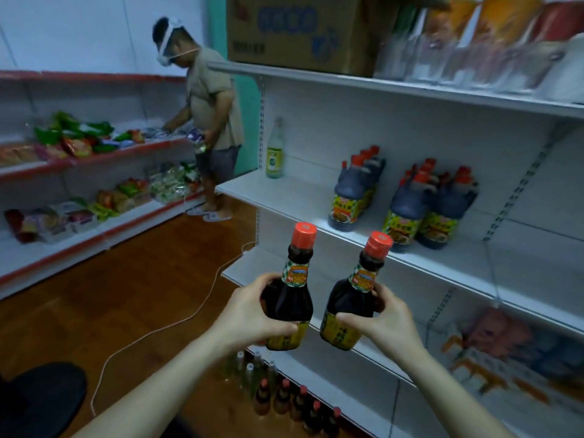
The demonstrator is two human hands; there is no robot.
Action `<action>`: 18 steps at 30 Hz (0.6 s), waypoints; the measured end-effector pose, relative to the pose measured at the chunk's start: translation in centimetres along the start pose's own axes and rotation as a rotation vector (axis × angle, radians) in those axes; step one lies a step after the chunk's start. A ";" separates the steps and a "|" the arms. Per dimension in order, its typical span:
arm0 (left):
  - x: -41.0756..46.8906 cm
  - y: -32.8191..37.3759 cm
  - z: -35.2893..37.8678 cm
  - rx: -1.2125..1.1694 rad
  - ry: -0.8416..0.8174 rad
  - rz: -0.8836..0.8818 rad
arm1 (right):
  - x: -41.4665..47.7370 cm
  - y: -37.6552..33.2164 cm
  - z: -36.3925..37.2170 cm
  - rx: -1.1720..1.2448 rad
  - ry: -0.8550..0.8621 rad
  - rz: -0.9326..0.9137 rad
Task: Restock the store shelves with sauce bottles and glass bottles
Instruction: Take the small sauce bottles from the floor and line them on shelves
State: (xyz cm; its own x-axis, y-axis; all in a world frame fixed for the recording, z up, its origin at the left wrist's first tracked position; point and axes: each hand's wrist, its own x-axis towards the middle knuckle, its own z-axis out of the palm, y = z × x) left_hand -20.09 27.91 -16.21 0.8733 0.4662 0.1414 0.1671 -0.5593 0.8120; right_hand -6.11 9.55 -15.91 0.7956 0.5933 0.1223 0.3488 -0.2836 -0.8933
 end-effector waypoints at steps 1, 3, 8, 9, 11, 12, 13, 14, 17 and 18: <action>-0.6 0.6 0.0 0.002 -0.023 0.014 | -1.2 -0.3 -0.5 -0.007 0.021 0.010; -1.5 1.7 0.3 0.009 -0.064 0.040 | -3.5 -0.6 -1.7 -0.025 0.056 0.030; -2.5 4.8 2.9 -0.013 -0.154 0.095 | -8.3 -0.1 -6.0 -0.117 0.180 0.086; -2.4 5.4 3.6 -0.029 -0.174 0.105 | -9.1 0.0 -7.1 -0.127 0.205 0.097; -2.2 6.8 5.2 -0.051 -0.210 0.135 | -10.5 0.3 -9.4 -0.132 0.254 0.118; -2.0 7.6 6.1 -0.058 -0.228 0.154 | -11.2 0.7 -10.6 -0.131 0.282 0.129; -1.8 8.4 7.2 -0.068 -0.244 0.168 | -11.7 1.1 -11.9 -0.131 0.311 0.141; -1.7 9.4 8.3 -0.080 -0.256 0.182 | -12.4 1.6 -13.3 -0.136 0.340 0.152; -1.2 12.9 12.5 -0.115 -0.294 0.223 | -14.3 3.0 -18.1 -0.146 0.407 0.159; -1.0 14.4 14.1 -0.128 -0.308 0.239 | -14.9 3.6 -19.9 -0.155 0.430 0.160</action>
State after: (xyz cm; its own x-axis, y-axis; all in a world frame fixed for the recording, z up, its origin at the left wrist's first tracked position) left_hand -12.15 9.73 -12.67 0.9801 0.0953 0.1744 -0.0987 -0.5283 0.8433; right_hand -6.90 -15.32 -12.37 0.9665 0.1776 0.1854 0.2491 -0.4739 -0.8446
